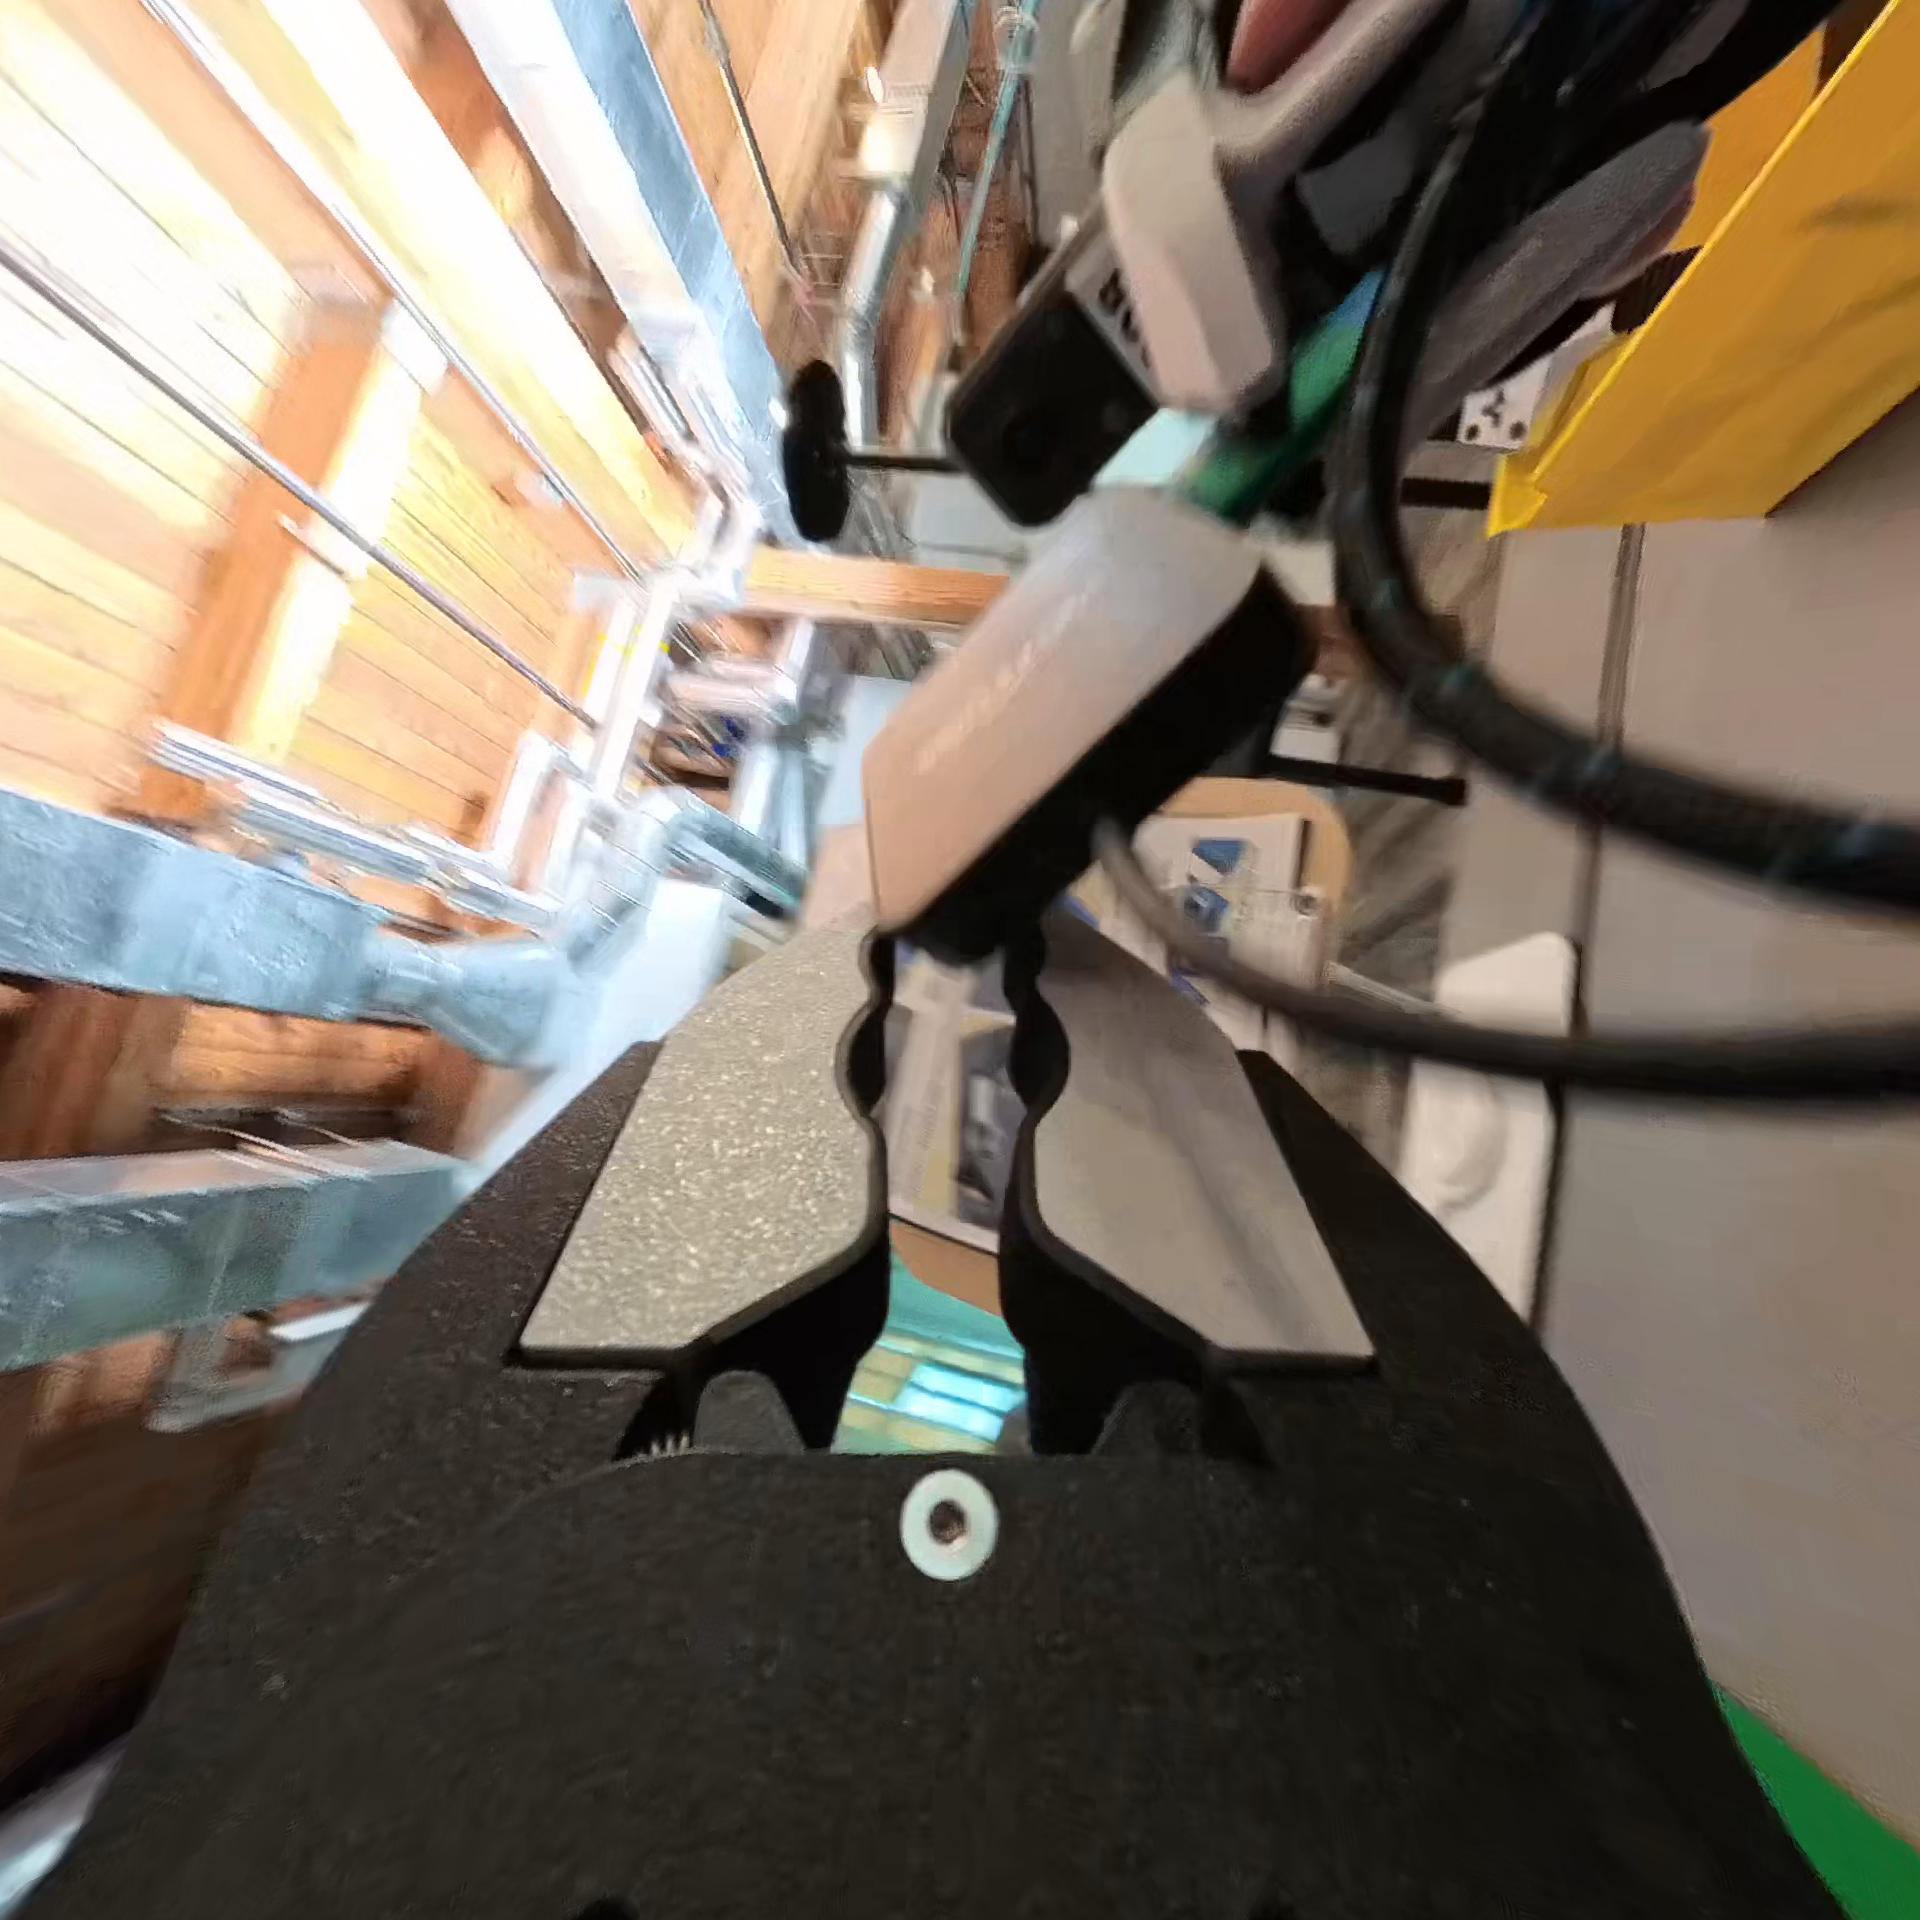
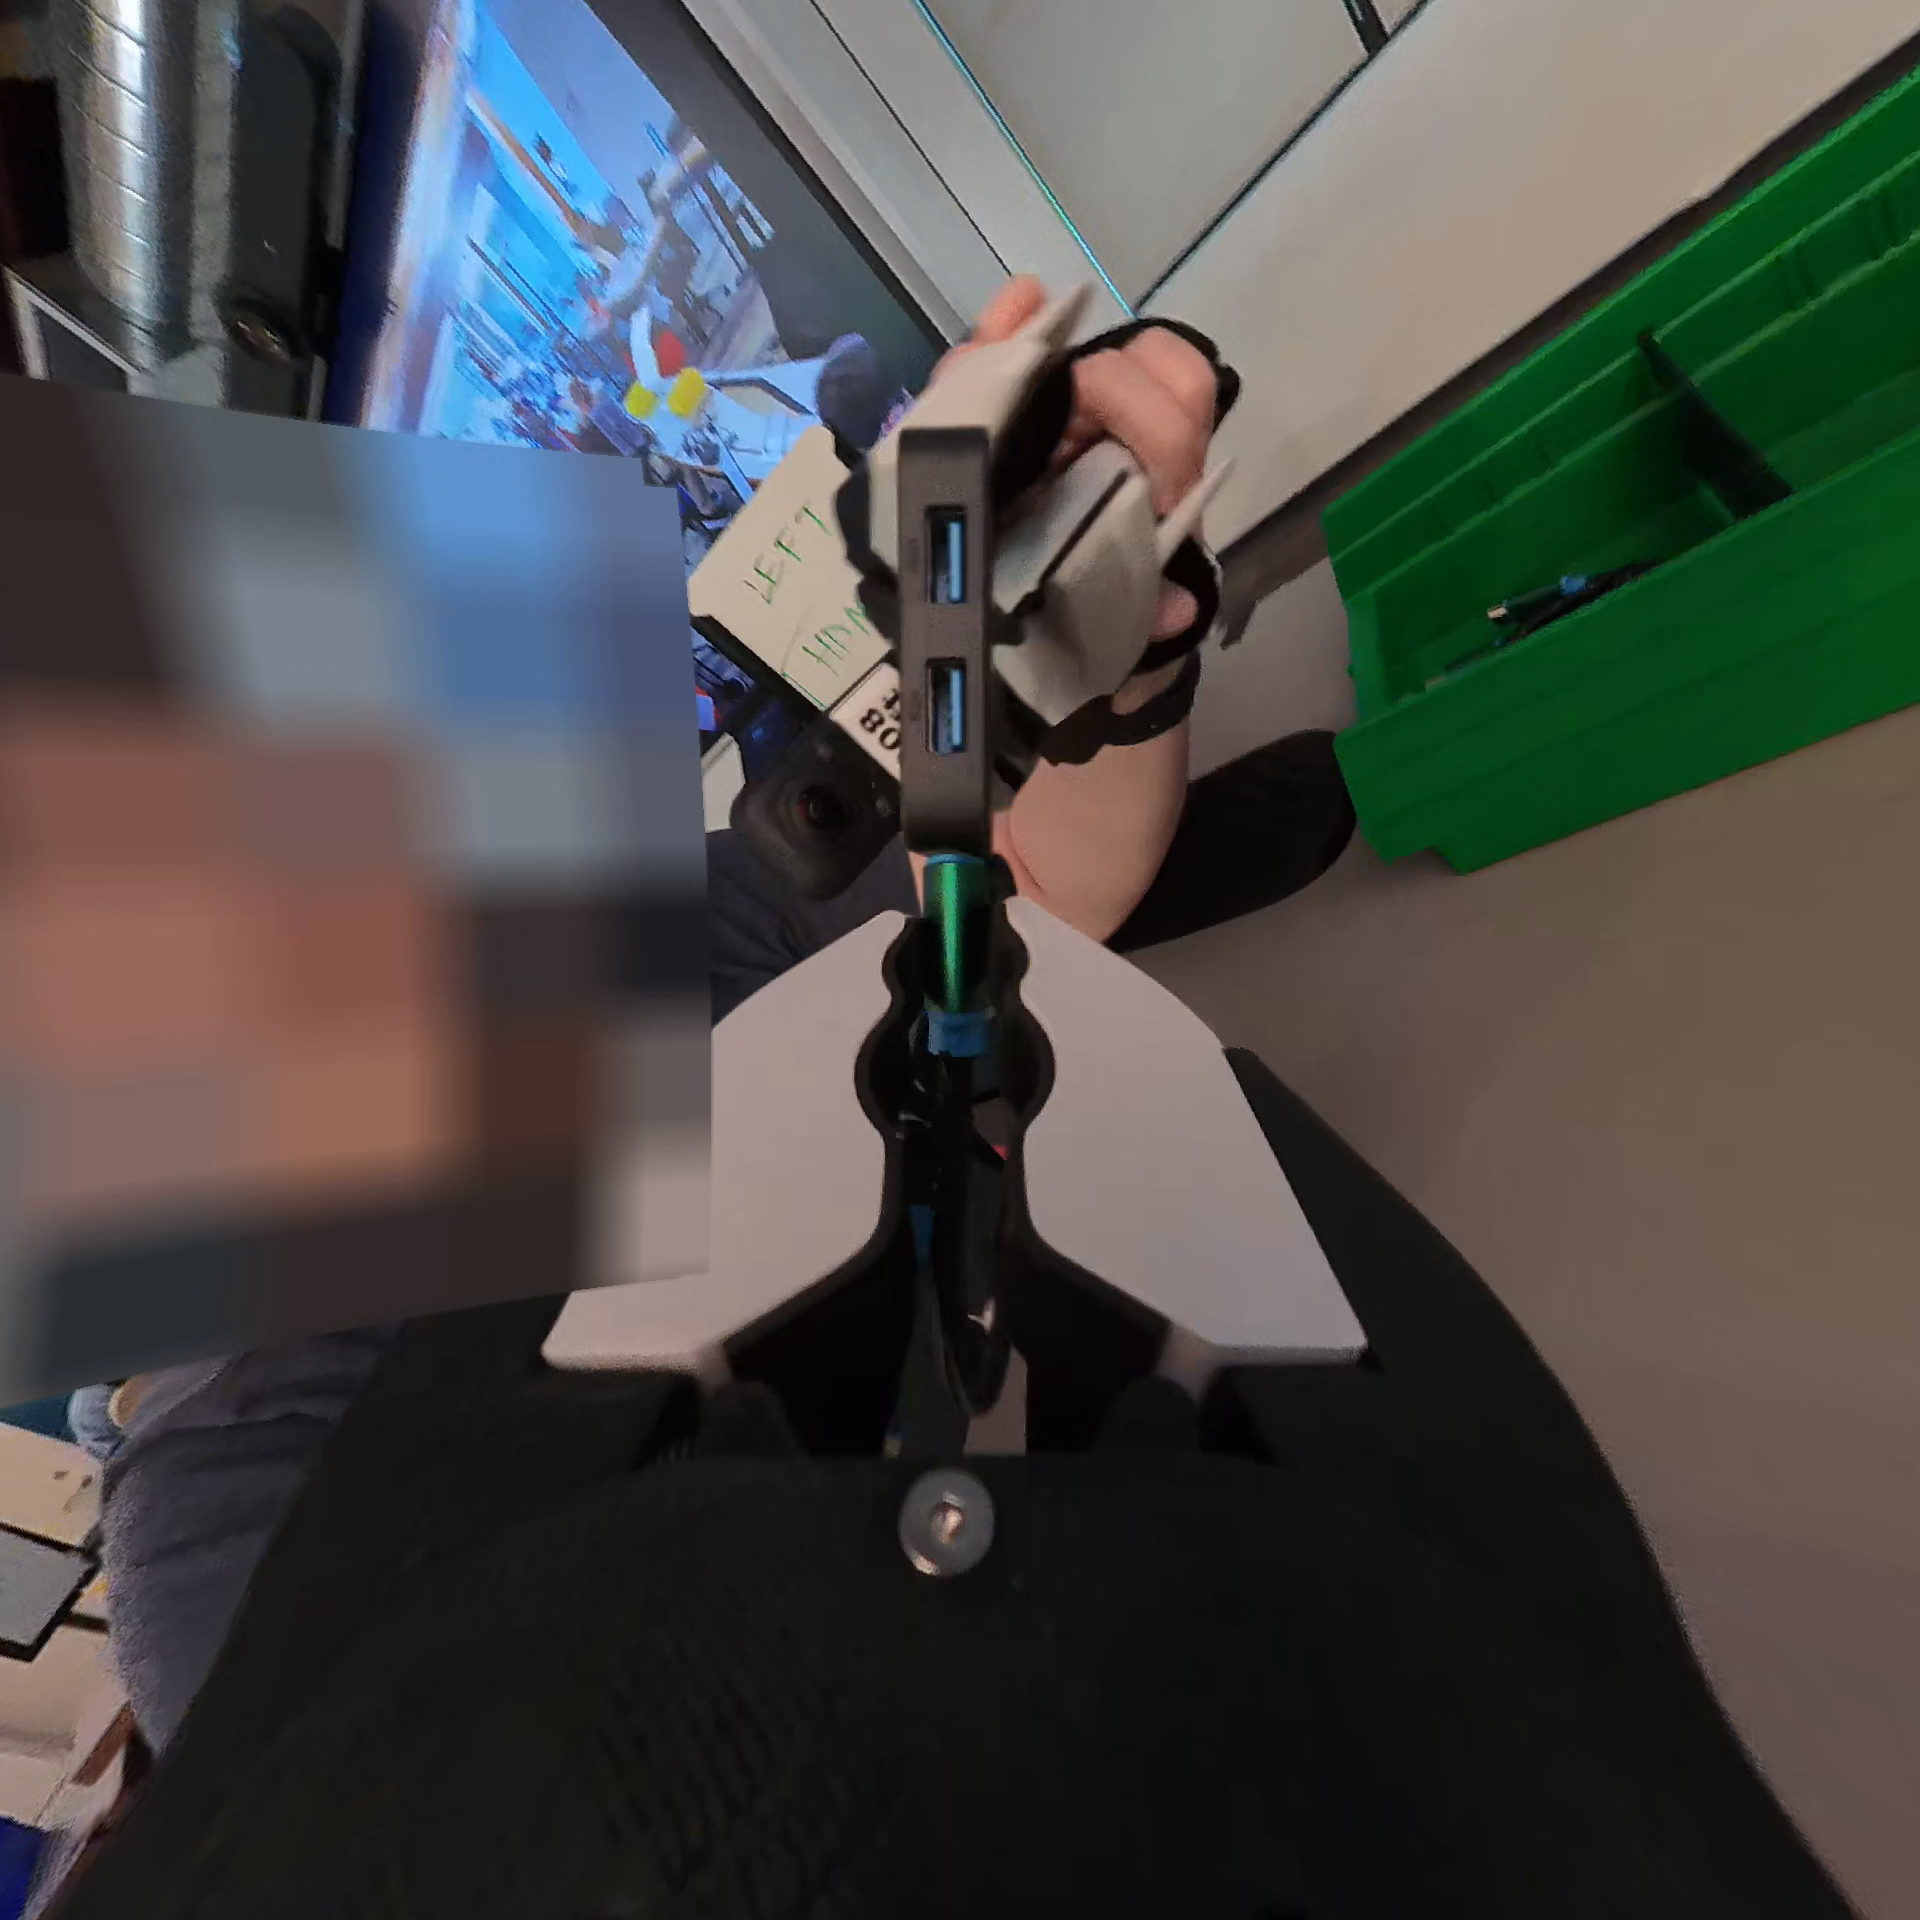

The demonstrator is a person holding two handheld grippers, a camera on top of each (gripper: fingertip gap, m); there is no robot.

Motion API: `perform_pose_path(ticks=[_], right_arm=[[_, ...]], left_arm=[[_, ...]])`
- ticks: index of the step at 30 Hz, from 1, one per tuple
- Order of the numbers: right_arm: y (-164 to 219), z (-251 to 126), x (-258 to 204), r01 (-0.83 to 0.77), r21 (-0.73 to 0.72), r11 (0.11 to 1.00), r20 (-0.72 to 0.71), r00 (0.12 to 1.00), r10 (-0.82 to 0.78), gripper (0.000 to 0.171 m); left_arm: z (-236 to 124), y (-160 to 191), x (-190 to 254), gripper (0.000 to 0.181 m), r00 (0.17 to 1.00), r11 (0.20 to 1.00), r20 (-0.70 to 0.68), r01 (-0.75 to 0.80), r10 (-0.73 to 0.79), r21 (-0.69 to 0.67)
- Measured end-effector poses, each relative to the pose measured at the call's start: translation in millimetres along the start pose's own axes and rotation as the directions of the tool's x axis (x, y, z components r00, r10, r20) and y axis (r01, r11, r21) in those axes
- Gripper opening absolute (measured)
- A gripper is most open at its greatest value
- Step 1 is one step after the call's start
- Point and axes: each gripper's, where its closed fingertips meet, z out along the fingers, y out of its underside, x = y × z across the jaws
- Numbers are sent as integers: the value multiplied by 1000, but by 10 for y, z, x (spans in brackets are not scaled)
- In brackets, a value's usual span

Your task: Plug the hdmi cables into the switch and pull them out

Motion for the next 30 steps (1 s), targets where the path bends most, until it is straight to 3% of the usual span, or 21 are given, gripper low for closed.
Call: perform_pose_path(ticks=[2, 3, 4, 5, 7, 8, 9, 10, 11, 13, 15, 17, 20, 24, 30], right_arm=[[-50, -91, 9, -11, 38, 999, 12, 1000, 11, 12], [-65, -133, 35, -17, 51, 999, 4, 1000, 16, 12], [-72, -166, 66, -24, 61, 998, -3, 1000, 24, 12], [-86, -193, 101, -32, 75, 997, -8, 999, 33, 12], [-99, -216, 164, -51, 89, 995, -8, 999, 52, 12], [-96, -220, 205, -55, 90, 994, -20, 998, 57, 12], [-88, -220, 247, -56, 85, 995, -39, 997, 59, 12], [-79, -218, 278, -49, 78, 996, -56, 997, 53, 12], [-75, -213, 304, -36, 71, 997, -74, 996, 41, 12], [-61, -196, 355, -6, 51, 999, -124, 992, 13, 12], [-22, -168, 373, 35, 9, 999, -159, 987, -33, 12], [24, -147, 380, 58, -35, 998, -183, 981, -64, 12], [76, -144, 441, 77, -83, 994, -242, 966, -95, 12], [58, -206, 519, 123, -101, 987, -319, 936, -149, 14], [-239, -482, 389, 388, -42, 921, -435, 823, -366, 23]], left_arm=[[34, 305, 21, 16, 983, 979, -70, 161, -170, -122], [43, 472, 37, 13, 946, 940, -96, 291, -311, -177], [45, 611, 74, 11, 858, 857, -128, 462, -497, -226], [46, 698, 117, 12, 704, 717, -162, 643, -692, -271], [7, 558, 81, 16, 220, 310, -311, 909, -924, -278], [-55, 392, -58, 13, -37, 83, -432, 963, -901, -256], [-123, 288, -231, 7, -228, -111, -527, 963, -819, -245], [-141, 286, -308, 7, -331, -221, -549, 940, -767, -259], [-126, 298, -242, 10, -345, -216, -534, 932, -772, -292], [-58, 281, 30, 23, -301, -115, -472, 917, -829, -383], [-57, 80, 228, 44, -373, -99, -490, 862, -788, -498], [-60, -66, 350, 44, -424, -89, -516, 828, -744, -553], [-117, -233, 548, 17, -459, -27, -569, 793, -683, -608], [-53, -217, 569, 14, -440, -40, -568, 813, -695, -581], [48, -19, 422, 14, -452, -168, -530, 851, -718, -498]])
